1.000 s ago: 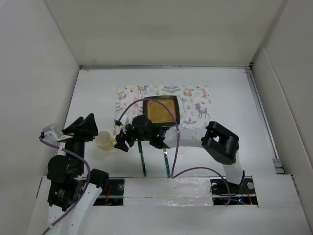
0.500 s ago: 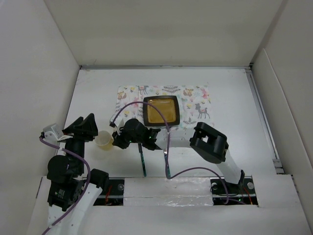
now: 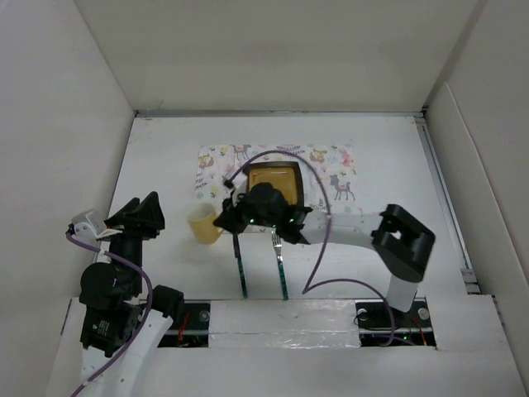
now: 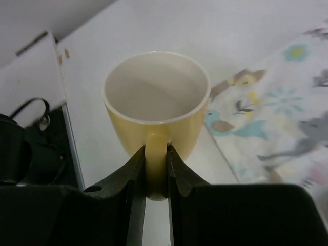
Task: Set the dinner table for one person
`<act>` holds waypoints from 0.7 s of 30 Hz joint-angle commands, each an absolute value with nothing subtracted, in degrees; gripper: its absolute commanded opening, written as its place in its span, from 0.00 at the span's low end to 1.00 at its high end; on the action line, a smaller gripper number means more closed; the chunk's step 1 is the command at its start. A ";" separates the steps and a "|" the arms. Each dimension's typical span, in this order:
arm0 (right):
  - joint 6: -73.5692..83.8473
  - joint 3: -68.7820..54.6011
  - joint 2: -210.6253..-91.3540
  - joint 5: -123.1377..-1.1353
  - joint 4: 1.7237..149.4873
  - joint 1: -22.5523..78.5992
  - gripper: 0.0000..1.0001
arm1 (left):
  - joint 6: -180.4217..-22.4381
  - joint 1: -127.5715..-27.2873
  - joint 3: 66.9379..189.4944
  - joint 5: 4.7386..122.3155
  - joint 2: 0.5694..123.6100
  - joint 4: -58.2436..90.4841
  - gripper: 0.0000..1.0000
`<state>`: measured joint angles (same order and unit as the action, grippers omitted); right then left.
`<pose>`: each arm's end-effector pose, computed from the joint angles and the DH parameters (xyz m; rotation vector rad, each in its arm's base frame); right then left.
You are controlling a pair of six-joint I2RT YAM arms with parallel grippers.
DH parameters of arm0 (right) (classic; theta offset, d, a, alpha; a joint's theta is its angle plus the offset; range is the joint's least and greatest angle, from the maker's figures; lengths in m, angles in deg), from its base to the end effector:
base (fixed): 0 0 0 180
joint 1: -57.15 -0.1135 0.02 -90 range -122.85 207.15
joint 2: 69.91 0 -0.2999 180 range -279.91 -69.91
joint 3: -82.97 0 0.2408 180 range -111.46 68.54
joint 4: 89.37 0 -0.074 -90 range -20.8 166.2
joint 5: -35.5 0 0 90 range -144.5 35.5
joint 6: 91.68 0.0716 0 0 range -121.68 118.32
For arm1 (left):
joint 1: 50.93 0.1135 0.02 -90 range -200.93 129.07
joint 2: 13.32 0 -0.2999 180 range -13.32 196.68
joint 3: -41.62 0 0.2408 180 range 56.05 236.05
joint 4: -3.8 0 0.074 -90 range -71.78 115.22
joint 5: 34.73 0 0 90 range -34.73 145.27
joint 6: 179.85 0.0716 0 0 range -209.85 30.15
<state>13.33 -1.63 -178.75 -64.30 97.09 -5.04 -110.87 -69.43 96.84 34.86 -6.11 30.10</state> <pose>0.2104 0.4250 0.2543 -0.9248 1.8019 1.0554 0.0218 0.0190 0.3823 -0.3405 1.1776 -0.3899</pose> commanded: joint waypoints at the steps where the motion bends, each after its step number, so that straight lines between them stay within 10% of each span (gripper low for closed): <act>1: 16.17 2.17 -162.22 -59.17 111.37 2.82 0.00 | -110.42 -69.12 96.92 34.78 -6.02 28.51 0.52; 9: 17.22 15.10 -149.10 -41.95 103.28 22.06 0.00 | -110.33 -69.12 96.65 36.11 -6.37 27.54 0.53; 21: 15.81 5.27 -161.22 -37.36 99.14 39.74 0.00 | -110.42 -69.12 96.92 35.14 -6.37 28.51 0.55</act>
